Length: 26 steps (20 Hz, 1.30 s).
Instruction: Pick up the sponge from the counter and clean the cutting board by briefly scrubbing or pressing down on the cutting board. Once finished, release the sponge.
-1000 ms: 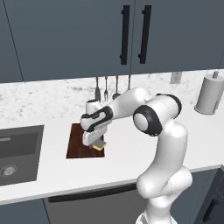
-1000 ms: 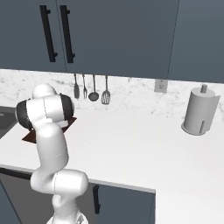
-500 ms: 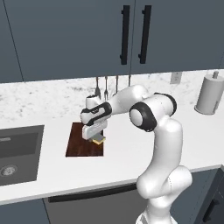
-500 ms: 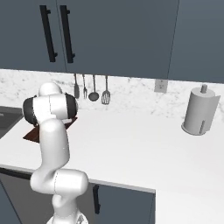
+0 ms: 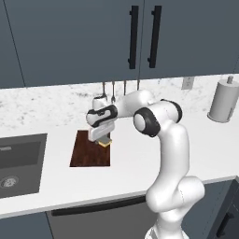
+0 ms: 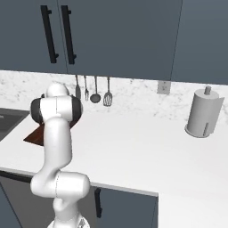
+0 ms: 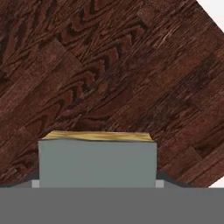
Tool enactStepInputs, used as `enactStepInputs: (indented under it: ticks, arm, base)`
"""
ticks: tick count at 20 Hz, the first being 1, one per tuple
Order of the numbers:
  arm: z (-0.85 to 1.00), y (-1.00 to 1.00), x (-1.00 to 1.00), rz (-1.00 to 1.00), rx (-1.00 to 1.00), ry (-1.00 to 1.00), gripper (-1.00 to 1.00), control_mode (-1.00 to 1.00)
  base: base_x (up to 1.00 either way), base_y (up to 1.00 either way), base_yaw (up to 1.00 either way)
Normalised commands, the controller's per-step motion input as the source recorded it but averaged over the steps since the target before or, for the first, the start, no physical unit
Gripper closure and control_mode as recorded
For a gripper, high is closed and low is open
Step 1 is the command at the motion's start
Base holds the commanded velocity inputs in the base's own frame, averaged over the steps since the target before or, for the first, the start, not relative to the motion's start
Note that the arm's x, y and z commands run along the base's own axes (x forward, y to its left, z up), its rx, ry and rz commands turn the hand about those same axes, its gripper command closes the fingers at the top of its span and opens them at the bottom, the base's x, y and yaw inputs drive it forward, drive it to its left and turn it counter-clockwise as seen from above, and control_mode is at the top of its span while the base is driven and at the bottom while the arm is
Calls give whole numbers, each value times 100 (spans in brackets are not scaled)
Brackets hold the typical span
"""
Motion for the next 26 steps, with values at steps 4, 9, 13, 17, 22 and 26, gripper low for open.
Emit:
enactStepInputs:
  ticks: [4, 9, 13, 17, 22, 26]
  arm:
    - [-3, -10, 61, -4, 0, 0, 100, -100]
    - [-7, -5, 58, -5, -1, 0, 100, -100]
    - [-14, 5, 36, -6, -13, 0, 100, -100]
    - [-12, 19, -1, 0, -9, -1, 100, -100]
    - [-1, 18, -10, 0, -2, 0, 100, -100]
    - [-15, 9, -24, 0, 1, 1, 100, -100]
  base:
    - [0, 0, 0]
    - [0, 0, 0]
    - [0, 0, 0]
    - [0, 0, 0]
    - [0, 0, 0]
    - [0, 0, 0]
